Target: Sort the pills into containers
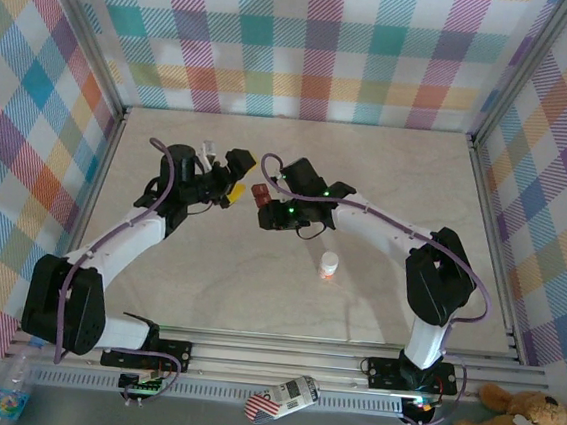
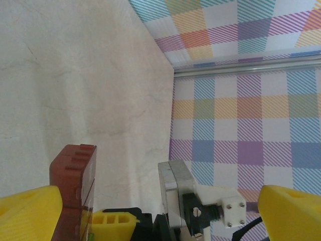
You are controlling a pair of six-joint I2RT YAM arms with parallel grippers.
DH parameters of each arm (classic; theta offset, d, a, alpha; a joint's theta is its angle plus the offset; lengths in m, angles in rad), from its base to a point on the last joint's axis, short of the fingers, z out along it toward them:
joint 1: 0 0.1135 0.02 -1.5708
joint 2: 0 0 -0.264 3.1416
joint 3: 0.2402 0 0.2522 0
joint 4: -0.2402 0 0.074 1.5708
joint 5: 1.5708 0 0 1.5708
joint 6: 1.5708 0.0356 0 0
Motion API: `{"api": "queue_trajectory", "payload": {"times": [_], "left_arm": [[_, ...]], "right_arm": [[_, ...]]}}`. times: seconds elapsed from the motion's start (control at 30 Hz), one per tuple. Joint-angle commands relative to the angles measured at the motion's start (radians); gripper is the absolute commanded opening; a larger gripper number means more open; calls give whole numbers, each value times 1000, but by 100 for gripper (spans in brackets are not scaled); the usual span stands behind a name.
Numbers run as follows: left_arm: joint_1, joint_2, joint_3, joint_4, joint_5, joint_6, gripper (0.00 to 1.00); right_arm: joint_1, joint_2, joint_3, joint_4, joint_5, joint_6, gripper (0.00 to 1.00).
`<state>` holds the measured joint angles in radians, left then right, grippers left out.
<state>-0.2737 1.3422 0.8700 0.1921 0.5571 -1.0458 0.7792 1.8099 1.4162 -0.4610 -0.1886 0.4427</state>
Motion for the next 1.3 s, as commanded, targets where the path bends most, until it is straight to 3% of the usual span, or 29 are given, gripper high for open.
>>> {"api": "queue_trajectory", "payload": {"times": [0.0,1.27], "left_arm": [[-20,10,-7,47,-8,-14,100],[-94,52,73,44,-36,-40,100]], "right_arm": [[6,6,36,19,-20,17,24],[14,26,2,41,-35,26,23]]}}
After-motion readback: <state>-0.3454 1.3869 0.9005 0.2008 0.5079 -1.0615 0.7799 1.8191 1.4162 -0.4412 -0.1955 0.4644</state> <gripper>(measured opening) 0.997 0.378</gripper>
